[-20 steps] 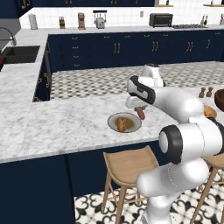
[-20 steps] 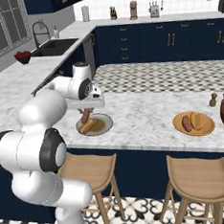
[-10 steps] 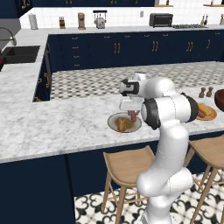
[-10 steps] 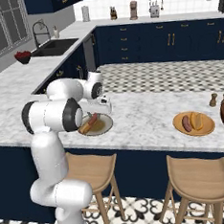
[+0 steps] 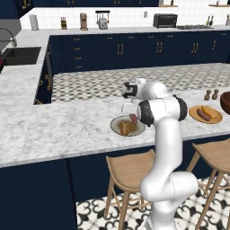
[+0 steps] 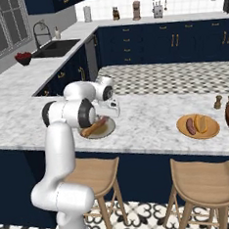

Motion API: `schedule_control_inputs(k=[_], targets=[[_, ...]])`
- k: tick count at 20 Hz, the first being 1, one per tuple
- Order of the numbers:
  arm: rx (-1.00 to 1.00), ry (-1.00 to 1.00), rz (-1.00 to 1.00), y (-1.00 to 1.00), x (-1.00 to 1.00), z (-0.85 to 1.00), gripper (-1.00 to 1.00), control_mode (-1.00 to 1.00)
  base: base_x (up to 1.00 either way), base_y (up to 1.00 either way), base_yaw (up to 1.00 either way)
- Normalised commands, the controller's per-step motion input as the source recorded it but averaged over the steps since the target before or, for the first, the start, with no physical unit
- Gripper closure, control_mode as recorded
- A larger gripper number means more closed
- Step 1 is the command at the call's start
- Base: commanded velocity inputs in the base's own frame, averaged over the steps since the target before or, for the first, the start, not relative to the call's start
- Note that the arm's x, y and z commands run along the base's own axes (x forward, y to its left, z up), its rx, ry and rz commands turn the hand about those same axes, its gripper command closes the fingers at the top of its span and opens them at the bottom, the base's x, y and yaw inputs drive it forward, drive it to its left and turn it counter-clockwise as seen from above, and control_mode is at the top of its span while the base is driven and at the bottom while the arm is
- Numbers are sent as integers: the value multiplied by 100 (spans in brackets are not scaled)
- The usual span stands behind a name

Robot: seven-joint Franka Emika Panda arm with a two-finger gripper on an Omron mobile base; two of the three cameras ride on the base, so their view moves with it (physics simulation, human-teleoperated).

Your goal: Place one bun and one sausage from the bowl on each plate.

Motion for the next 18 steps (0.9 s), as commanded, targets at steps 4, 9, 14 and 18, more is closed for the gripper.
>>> schedule_control_inputs(k=[4, 9, 14, 18], targets=[[0, 0, 6, 0, -43, -30, 100, -100, 0, 0, 0], [0, 0, 0, 1, -32, -11, 100, -100, 0, 0, 0], [0, -1, 4, 12, 5, -25, -100, -100, 0, 0, 0], [0, 0, 4, -1, 12, 1, -100, -100, 0, 0, 0]])
